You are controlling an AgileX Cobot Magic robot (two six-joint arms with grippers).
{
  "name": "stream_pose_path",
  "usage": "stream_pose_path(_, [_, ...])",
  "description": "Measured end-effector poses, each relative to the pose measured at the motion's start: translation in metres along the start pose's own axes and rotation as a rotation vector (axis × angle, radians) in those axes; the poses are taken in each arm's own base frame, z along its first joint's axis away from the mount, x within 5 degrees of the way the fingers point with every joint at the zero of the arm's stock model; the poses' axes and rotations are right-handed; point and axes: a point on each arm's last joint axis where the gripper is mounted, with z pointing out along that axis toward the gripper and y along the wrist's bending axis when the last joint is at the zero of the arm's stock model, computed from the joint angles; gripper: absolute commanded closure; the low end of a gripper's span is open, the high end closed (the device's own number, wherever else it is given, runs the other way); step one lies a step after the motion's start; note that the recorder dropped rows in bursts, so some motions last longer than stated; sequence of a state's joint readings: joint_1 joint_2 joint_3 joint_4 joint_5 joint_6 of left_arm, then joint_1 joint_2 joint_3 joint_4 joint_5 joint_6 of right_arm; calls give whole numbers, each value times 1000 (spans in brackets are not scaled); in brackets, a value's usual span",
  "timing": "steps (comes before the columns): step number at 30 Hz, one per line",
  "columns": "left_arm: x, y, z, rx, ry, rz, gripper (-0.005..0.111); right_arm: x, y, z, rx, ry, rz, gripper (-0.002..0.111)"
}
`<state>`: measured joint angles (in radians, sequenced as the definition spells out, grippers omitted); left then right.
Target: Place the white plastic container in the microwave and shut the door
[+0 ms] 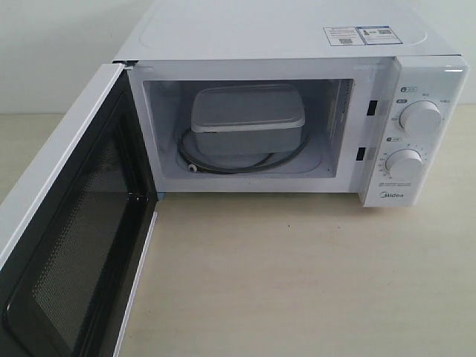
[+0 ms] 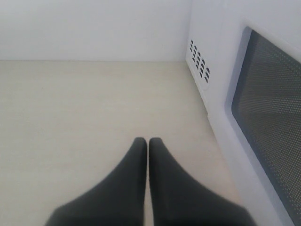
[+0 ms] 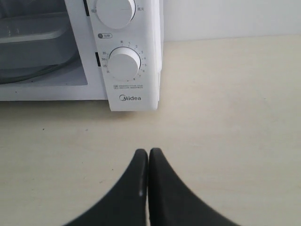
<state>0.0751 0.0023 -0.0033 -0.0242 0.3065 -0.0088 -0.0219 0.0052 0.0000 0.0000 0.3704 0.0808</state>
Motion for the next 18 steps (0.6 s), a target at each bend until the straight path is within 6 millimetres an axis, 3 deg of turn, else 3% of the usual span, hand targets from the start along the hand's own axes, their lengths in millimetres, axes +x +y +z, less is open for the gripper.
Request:
stream_pose_path(8, [0, 0, -2, 2, 55, -2, 103, 0, 0, 0, 0, 2, 0, 108])
stream_pose_path(18, [-82, -6, -44, 41, -154, -48, 103, 0, 0, 0, 0, 2, 0, 108])
